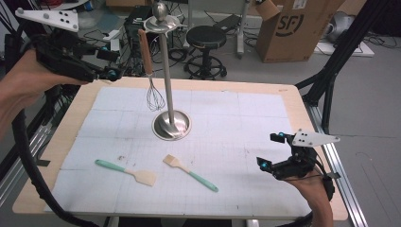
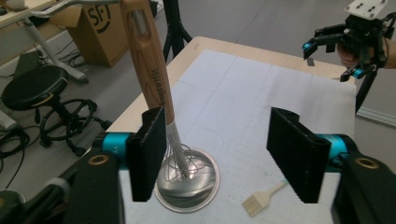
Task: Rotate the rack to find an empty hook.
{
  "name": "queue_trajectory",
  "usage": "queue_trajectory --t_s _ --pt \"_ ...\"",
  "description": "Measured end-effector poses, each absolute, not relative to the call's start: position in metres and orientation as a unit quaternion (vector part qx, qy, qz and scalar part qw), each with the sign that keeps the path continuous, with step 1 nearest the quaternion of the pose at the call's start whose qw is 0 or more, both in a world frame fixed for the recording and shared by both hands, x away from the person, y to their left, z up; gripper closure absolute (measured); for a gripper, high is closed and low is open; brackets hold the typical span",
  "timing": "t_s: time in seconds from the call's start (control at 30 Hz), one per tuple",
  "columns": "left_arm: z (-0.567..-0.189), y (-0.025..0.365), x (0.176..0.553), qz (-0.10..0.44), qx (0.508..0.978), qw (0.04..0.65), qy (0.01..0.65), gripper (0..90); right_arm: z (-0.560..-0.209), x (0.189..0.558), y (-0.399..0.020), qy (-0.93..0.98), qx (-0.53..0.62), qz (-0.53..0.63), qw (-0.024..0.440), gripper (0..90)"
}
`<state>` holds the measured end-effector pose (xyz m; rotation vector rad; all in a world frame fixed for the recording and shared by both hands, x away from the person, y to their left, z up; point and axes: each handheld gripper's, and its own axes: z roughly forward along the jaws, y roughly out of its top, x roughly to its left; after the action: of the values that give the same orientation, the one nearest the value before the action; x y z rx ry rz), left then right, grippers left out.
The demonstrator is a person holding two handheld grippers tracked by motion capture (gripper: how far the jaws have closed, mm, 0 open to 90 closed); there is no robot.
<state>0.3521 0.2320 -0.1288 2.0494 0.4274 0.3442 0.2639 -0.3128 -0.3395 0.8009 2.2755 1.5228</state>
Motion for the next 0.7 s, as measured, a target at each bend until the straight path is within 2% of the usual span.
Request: queue_trajectory --t_s 0.07,0.1,0.13,0.17,0.2,0.23,0.27,0.3,0.4,0.7 --pt "-0.128 0.231 0.353 0.138 0.843 0.489 0.175 52.5 -0.340 0.264 -0.313 0.790 0.278 0.528 0.144 0.0" --pt "-0.127 0.231 0.353 0.133 0.843 0.491 0.173 52.5 -0.340 0.264 -0.313 0.790 0.278 0.528 0.144 0.0" --pt "-0.123 0.230 0.354 0.125 0.843 0.495 0.170 66.4 -0.340 0.264 -0.313 0.789 0.278 0.528 0.143 0.0" --pt "-0.123 0.230 0.354 0.125 0.843 0.495 0.170 71.4 -0.340 0.264 -0.313 0.789 0.278 0.528 0.143 0.0" --pt "-0.122 0.229 0.355 0.124 0.844 0.495 0.167 71.4 -0.340 0.264 -0.313 0.789 0.278 0.528 0.144 0.0" --pt "-0.120 0.228 0.355 0.125 0.845 0.493 0.167 80.8 -0.340 0.264 -0.313 0.789 0.278 0.528 0.144 0.0" --pt "-0.118 0.228 0.356 0.119 0.846 0.492 0.167 80.8 -0.340 0.264 -0.313 0.789 0.278 0.528 0.144 0.0" --pt "-0.117 0.227 0.357 0.117 0.848 0.491 0.165 86.8 -0.340 0.264 -0.312 0.790 0.277 0.528 0.143 0.0" --pt "-0.112 0.223 0.360 0.114 0.852 0.484 0.163 89.7 -0.340 0.264 -0.312 0.790 0.277 0.527 0.144 0.0" --pt "-0.098 0.209 0.371 0.117 0.865 0.464 0.152 90.0 -0.340 0.264 -0.312 0.790 0.278 0.527 0.143 0.0"
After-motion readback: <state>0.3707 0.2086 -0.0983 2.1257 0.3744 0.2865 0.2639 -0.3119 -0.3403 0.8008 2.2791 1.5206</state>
